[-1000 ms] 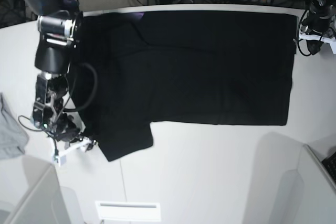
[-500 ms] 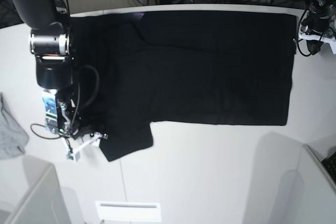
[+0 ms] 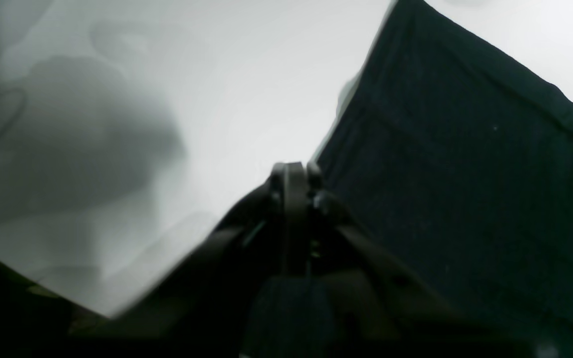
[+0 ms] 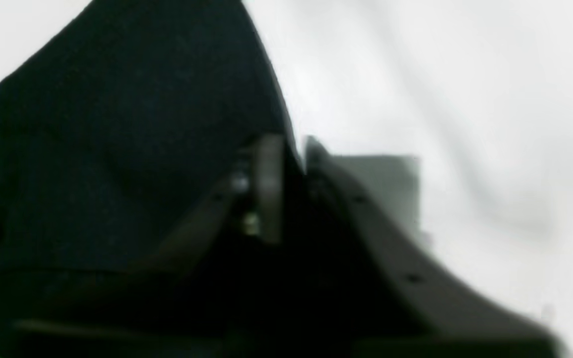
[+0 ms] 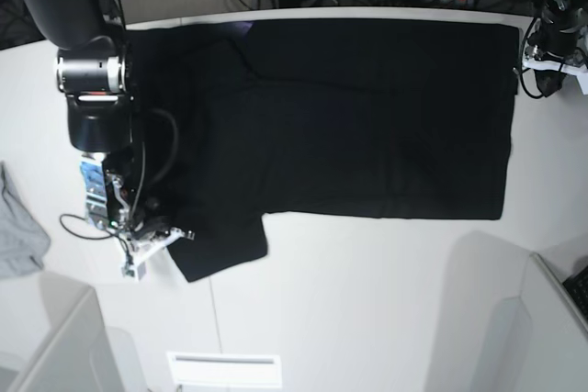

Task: Fold the T-shirt properly
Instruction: 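Move the left gripper to the opposite shirt edge and grasp it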

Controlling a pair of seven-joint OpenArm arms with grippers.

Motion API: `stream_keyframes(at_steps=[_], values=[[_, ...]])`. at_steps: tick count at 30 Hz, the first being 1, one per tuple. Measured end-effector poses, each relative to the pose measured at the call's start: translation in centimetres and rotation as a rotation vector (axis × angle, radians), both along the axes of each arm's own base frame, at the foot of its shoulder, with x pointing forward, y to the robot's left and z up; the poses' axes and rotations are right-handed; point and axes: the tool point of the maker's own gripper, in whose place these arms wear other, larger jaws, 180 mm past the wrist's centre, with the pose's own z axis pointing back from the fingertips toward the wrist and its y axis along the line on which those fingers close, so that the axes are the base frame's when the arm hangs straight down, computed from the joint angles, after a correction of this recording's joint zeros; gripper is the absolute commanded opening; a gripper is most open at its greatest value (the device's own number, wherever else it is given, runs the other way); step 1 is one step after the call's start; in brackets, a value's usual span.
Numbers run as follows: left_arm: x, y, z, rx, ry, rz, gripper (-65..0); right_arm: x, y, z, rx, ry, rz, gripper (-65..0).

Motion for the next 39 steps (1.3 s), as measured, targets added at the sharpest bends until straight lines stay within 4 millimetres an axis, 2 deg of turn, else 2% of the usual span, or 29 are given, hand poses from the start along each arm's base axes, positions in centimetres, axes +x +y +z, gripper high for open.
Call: stream_keyframes(at_steps=[3, 4, 5, 9, 15, 19, 21, 25, 30, 35, 39], values=[[0.7, 0.0, 0.2, -0.001, -0.014, 0.000, -17.6, 0.0, 0.0, 0.0, 0.000, -0.001, 0.000, -65.0], [1.3, 0.0, 0.5, -0.002, -0.032, 0.004, -12.5, 0.0, 0.0, 0.0, 0.000, 0.000, 0.000, -65.0], [1.9, 0.1, 0.7, 0.000, -0.048, 0.002, -10.0, 0.0, 0.0, 0.0, 0.000, 0.000, 0.000, -65.0], [5.0, 1.2, 1.4, 0.065, -0.059, -0.039, -9.5, 0.0, 0.0, 0.0, 0.003, 0.000, 0.000, -65.0], [10.0, 1.7, -0.8, 0.051, -0.029, -0.067, -9.5, 0.0, 0.2, 0.0, 0.010, -0.002, -0.001, -65.0], [13.1, 3.7, -1.6, 0.067, 0.011, -0.064, -9.5, 0.0, 0.3, 0.0, 0.010, -0.001, 0.000, -65.0], [14.6, 3.9, -2.0, 0.058, 0.020, -0.076, -9.5, 0.0, 0.3, 0.0, 0.006, 0.002, 0.002, -65.0], [17.3, 3.0, -3.8, 0.015, 0.068, -0.115, -9.5, 0.0, 0.3, 0.0, 0.009, 0.001, 0.001, -65.0], [20.1, 2.3, -4.7, -0.022, 0.097, -0.133, -9.5, 0.0, 0.3, 0.0, 0.010, 0.001, 0.000, -65.0], [22.0, 0.3, -6.8, -0.066, 0.162, -0.172, -9.5, 0.0, 0.2, 0.0, 0.009, 0.001, 0.000, -65.0], [23.5, -0.4, -7.2, -0.083, 0.191, -0.187, -9.5, 0.0, 0.2, 0.0, 0.012, 0.001, -0.003, -65.0]])
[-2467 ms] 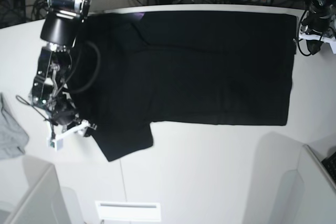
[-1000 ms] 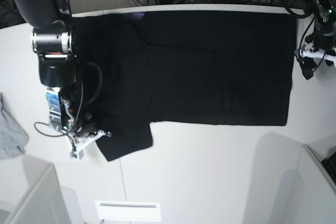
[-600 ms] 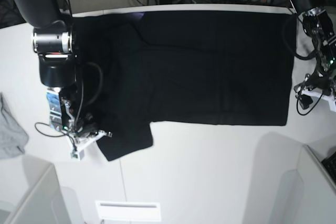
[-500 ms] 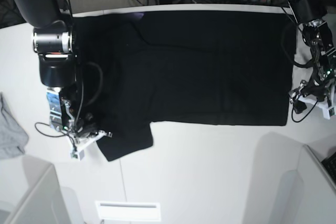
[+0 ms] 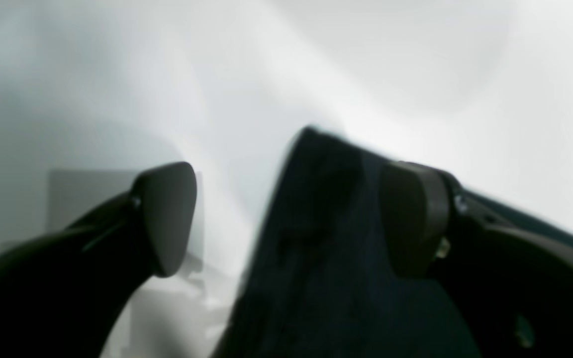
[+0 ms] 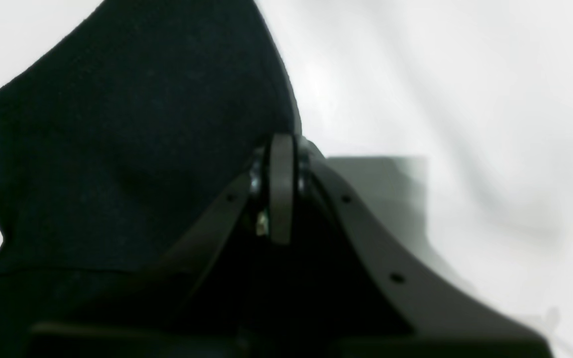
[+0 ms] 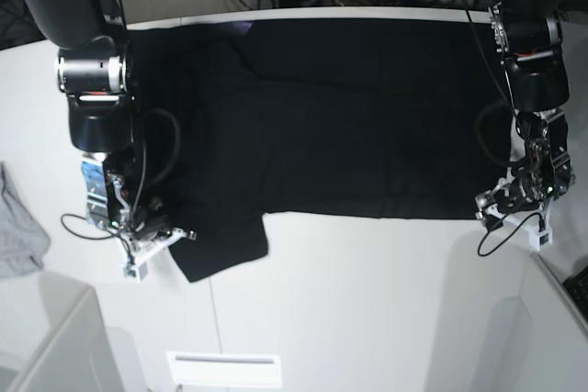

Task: Fold the T-shirt properly
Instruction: 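Move the left gripper to the opposite shirt edge and grasp it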

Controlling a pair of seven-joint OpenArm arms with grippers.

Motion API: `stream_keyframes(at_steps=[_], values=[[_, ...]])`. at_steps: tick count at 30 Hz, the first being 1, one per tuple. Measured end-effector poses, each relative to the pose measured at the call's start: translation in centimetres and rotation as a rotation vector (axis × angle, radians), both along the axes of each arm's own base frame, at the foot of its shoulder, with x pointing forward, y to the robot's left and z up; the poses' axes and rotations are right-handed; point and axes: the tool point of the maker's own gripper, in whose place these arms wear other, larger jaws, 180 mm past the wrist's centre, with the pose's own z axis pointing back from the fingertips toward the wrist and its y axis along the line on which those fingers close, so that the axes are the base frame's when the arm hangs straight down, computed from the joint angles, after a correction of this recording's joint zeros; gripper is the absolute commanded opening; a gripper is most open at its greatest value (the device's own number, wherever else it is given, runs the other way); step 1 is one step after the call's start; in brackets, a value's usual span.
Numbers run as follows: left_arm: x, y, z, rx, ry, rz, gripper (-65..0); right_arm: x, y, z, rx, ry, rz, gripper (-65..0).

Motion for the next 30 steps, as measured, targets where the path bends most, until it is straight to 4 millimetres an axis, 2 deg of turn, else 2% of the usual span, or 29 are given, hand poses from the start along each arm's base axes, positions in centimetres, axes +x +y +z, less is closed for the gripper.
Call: stream_keyframes(at_steps=[4, 8, 11, 17, 18, 20, 25, 28, 29, 30], values=[[0.8, 0.2, 0.0, -0.017, 0.006, 0.018, -9.5, 0.0, 0.0, 0.0, 0.000, 0.000, 0.000, -65.0], [1.0, -0.1, -0.9, 0.014, 0.040, -0.012, -9.5, 0.0, 0.0, 0.0, 0.000, 0.000, 0.000, -65.0], [1.7, -0.5, -1.2, 0.056, -0.007, -0.035, -9.5, 0.0, 0.0, 0.0, 0.000, 0.000, 0.000, -65.0], [1.6, 0.0, -1.6, 0.068, -0.013, -0.028, -9.9, 0.0, 0.0, 0.0, -0.001, 0.000, 0.000, -65.0], [1.6, 0.0, -1.6, 0.070, -0.015, -0.029, -11.5, 0.0, 0.0, 0.0, -0.001, 0.000, 0.000, -65.0], [1.6, 0.0, -1.6, 0.070, -0.014, -0.029, -18.1, 0.0, 0.0, 0.0, -0.001, 0.000, 0.000, -65.0], [1.3, 0.4, -1.6, 0.077, -0.006, -0.021, -41.6, 0.0, 0.0, 0.0, -0.001, 0.000, 0.000, -65.0], [1.0, 0.4, -1.9, 0.075, -0.001, -0.020, -61.5, 0.0, 0.0, 0.0, -0.001, 0.000, 0.000, -65.0], [1.0, 0.4, -2.0, 0.070, -0.008, -0.020, -65.0, 0.0, 0.0, 0.0, -0.001, 0.000, 0.000, -65.0], [1.0, 0.4, -2.0, 0.072, -0.013, -0.020, -65.0, 0.0, -0.1, 0.0, -0.002, 0.000, -0.001, -65.0]])
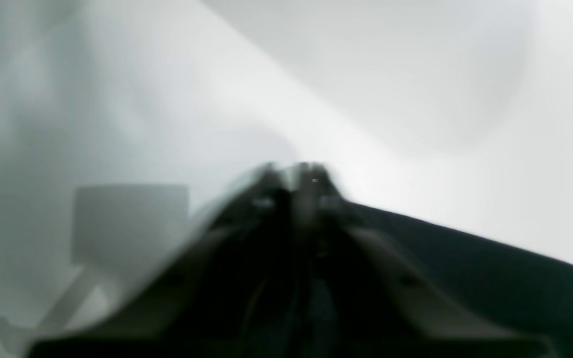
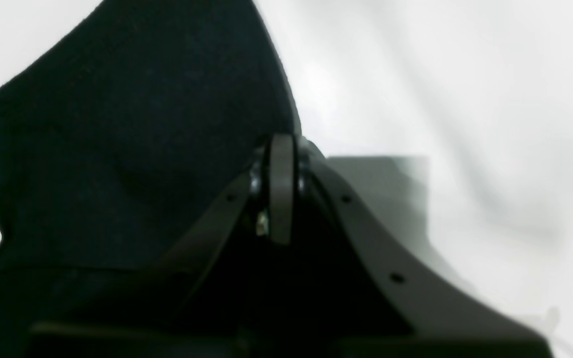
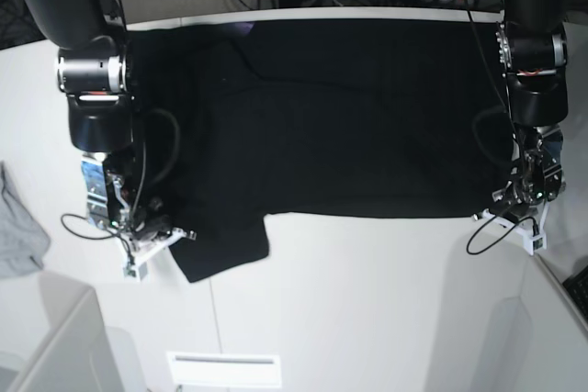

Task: Fold the T-shirt properly
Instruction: 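Move the left gripper to the opposite shirt edge and grasp it, then fold the gripped edge over onto the other edge with both grippers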

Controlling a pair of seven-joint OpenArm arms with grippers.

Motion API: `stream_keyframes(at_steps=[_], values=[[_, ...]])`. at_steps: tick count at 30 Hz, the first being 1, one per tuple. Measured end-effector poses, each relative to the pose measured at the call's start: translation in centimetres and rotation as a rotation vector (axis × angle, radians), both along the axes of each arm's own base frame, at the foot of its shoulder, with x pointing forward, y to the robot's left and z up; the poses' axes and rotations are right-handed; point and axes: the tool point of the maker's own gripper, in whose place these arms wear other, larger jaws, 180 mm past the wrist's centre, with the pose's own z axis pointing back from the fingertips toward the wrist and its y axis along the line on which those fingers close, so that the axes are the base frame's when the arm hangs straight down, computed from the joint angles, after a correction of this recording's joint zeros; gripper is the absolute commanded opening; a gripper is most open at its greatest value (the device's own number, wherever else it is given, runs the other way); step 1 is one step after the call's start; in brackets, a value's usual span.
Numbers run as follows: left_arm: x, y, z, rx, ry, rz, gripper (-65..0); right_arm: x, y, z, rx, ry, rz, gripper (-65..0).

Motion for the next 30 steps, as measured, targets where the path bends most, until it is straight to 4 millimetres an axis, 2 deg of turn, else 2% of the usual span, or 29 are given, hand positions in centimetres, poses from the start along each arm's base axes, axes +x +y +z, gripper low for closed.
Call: stream_keyframes(at_steps=[5, 12, 16, 18, 21, 23, 25, 27, 30], values=[[-0.2, -0.6, 0.3, -0.003, -0.008, -0.019, -65.0, -0.2, -0.8, 0.0, -0.008, -0.002, -0.001, -65.0], [-0.8, -2.9, 1.3, 0.010, -0.011, -0.104, -65.0, -0.7, -1.9, 0.6, -0.045, -0.023, 0.009, -65.0], [-0.5, -3.6, 3.1, 0.014, -0.075, -0.125, -65.0, -1.3, -1.2, 1.7, -0.058, -0.085, 0.035, -65.0], [-1.0, -2.9, 4.3, 0.009, -0.126, -0.100, -65.0, -1.4, -0.5, 2.4, -0.058, -0.118, 0.054, -65.0], [-2.1, -1.7, 4.9, 0.039, -0.123, -0.080, -65.0, -1.8, -0.3, 3.1, -0.065, -0.150, 0.066, -65.0], [-2.4, -2.3, 5.2, 0.034, -0.101, -0.098, -65.0, -2.0, -0.1, 3.5, -0.068, -0.165, 0.070, -65.0], [-2.4, -3.5, 6.3, 0.040, -0.135, -0.137, -65.0, -2.0, 0.2, 4.1, -0.065, -0.186, 0.077, -65.0], [-2.9, -4.5, 7.0, 0.045, -0.162, -0.172, -65.0, -2.2, -0.6, 5.0, -0.042, -0.223, 0.032, -65.0], [-4.4, -3.7, 7.2, 0.057, -0.163, -0.151, -65.0, -2.9, -2.3, 5.2, -0.054, -0.231, -0.009, -65.0]])
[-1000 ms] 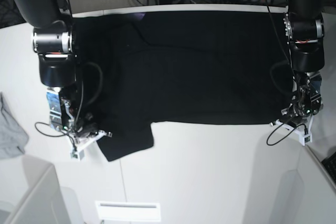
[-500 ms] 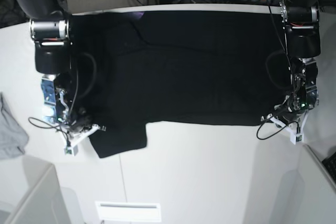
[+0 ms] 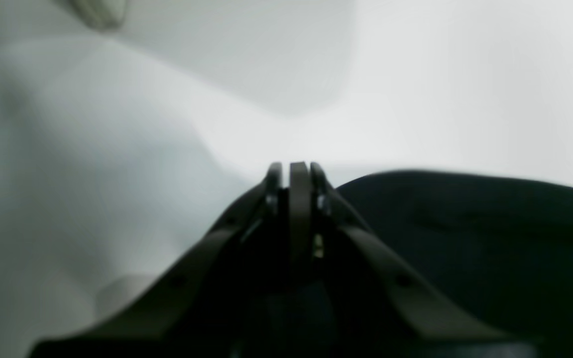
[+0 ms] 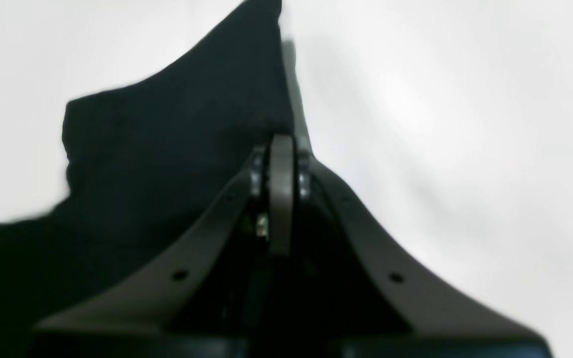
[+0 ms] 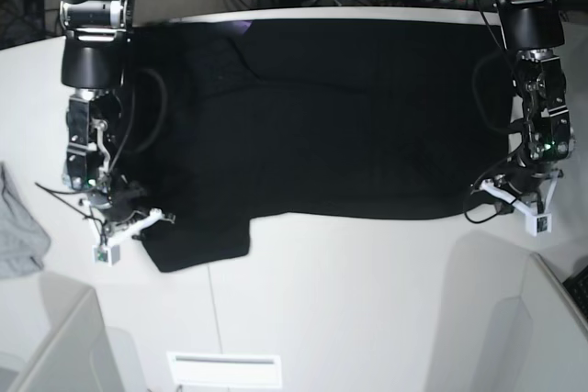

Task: Fold the T-shirt properly
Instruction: 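Fold the gripped edge over onto the other edge with both grippers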

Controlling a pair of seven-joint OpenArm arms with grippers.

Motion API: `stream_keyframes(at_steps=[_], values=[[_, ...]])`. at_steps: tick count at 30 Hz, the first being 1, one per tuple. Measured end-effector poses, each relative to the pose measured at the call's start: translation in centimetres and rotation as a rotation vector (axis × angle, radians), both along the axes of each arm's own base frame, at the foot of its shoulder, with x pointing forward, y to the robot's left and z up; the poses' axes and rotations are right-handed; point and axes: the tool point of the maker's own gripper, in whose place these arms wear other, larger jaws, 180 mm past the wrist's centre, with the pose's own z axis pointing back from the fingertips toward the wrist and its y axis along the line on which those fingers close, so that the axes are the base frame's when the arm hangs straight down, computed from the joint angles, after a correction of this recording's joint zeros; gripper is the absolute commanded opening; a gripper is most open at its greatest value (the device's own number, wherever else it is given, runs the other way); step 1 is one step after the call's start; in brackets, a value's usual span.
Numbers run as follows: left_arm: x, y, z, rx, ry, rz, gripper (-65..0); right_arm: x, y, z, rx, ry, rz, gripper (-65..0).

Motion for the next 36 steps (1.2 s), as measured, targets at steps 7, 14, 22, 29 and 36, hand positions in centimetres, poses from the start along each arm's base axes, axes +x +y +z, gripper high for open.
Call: stream_keyframes(at_steps=[7, 14, 22, 29, 36], values=[[-1.9, -1.0, 0.9, 0.038, -0.020, -0.040, -65.0, -1.8, -0.5, -0.2, 0.024, 0.020, -0.023, -65.0], [-4.6, -0.9, 2.8, -0.100, -0.092, 0.002, -65.0, -4.2, -1.8, 1.3, 0.005, 0.011, -0.049, -65.0], [-6.4, -2.4, 2.0, -0.145, -0.024, -0.030, -65.0, -7.4, -2.8, 1.6, 0.029, 0.039, -0.106, -65.0], [-7.5, 1.1, 3.5, -0.132, -0.019, 0.061, -65.0, -9.7, -2.8, 2.7, 0.028, 0.047, -0.121, -65.0], [-8.7, 0.4, 3.7, -0.112, -0.008, 0.034, -65.0, -12.2, -3.1, 4.2, 0.031, 0.051, -0.155, -65.0]])
